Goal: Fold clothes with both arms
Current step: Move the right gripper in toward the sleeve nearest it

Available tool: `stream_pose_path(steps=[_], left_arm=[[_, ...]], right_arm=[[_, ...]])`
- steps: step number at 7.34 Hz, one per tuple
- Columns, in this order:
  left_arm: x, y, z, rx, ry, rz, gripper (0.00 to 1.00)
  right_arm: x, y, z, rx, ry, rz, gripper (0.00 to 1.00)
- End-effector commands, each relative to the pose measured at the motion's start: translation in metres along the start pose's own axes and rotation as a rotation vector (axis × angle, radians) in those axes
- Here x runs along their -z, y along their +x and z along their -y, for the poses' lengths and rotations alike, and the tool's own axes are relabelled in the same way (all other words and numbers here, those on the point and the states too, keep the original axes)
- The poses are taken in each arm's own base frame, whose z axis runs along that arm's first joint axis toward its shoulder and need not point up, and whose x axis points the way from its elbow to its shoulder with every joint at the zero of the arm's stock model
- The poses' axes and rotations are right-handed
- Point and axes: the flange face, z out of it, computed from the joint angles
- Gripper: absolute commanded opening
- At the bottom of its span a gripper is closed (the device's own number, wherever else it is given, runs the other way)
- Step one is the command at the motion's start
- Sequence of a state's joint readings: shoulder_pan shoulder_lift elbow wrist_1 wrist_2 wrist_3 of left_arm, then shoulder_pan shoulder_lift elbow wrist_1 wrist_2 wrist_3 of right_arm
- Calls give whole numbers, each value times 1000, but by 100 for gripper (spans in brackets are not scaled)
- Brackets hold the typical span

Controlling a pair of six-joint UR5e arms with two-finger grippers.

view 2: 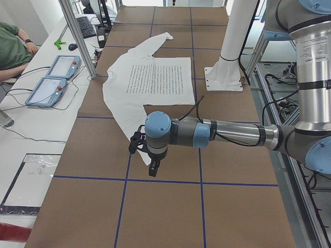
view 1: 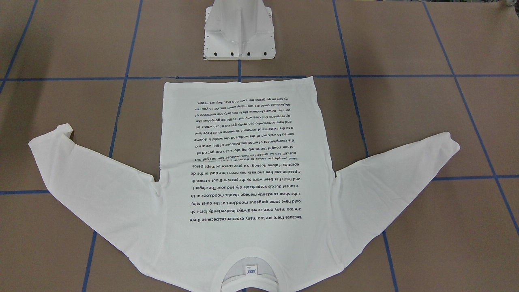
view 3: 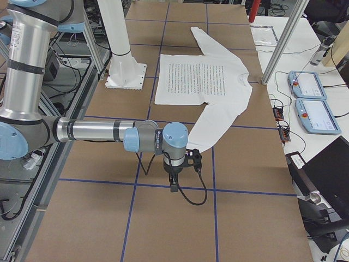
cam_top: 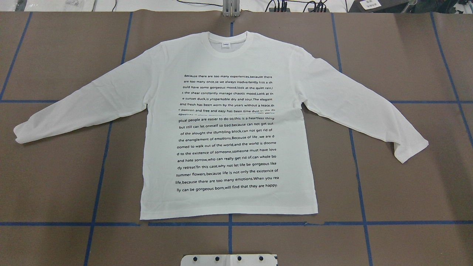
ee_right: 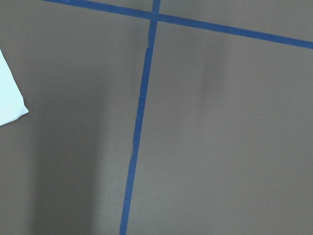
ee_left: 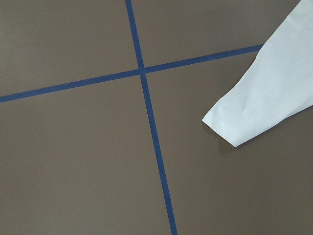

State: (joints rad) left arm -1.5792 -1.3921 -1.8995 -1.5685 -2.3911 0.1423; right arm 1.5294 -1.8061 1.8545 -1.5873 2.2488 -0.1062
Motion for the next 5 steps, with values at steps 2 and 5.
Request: stream_pose_path(steps=[2,5], left_arm=[[35,36,25,-85,78,10,100],[74,47,72,-140,180,95,100]], right_arm=[[48,-42,36,114,142,-8,100],[63,-58,74,99,249,71,100]])
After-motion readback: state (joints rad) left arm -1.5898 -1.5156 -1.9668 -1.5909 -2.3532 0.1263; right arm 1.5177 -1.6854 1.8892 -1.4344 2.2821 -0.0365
